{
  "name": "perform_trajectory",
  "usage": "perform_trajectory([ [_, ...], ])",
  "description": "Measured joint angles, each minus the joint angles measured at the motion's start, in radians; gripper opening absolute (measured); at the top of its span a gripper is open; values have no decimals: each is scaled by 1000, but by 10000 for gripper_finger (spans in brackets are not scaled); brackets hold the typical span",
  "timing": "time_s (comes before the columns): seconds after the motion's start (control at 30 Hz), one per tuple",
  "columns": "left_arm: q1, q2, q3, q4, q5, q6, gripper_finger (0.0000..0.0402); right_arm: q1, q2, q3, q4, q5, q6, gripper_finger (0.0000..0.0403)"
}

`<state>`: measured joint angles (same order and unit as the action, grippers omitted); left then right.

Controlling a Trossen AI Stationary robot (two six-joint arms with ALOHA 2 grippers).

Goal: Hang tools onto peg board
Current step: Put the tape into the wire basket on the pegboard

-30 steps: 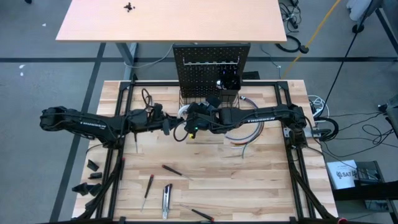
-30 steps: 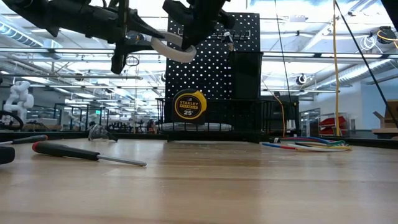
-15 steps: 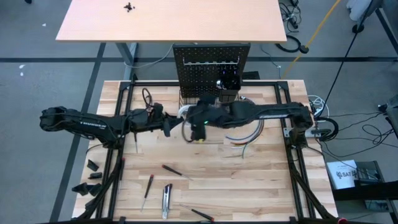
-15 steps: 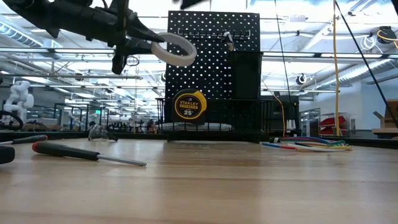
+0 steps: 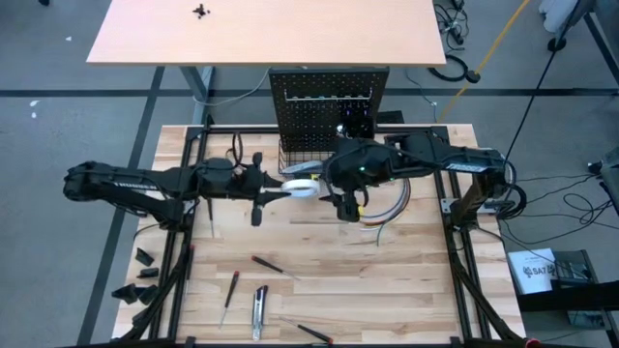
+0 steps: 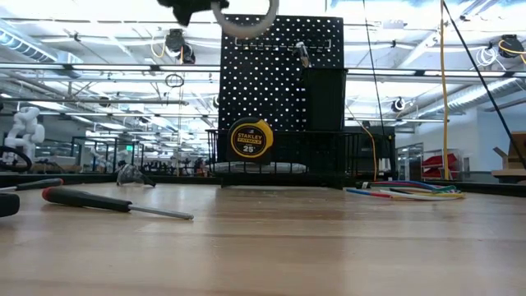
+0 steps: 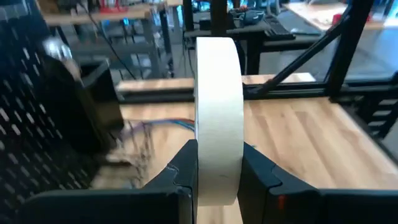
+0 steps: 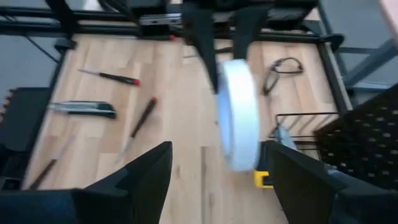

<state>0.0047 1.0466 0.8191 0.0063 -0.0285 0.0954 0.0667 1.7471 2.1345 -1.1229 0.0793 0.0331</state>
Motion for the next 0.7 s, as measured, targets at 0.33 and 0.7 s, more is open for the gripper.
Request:
perform_trajectory([
  [0.33,-8,114,123,1,-6,74,62,0,38,-2,43,197,-65,247],
  [0.7,-27,139,121,-9,-7,70,62,0,38,-2,17,130,-82,218],
])
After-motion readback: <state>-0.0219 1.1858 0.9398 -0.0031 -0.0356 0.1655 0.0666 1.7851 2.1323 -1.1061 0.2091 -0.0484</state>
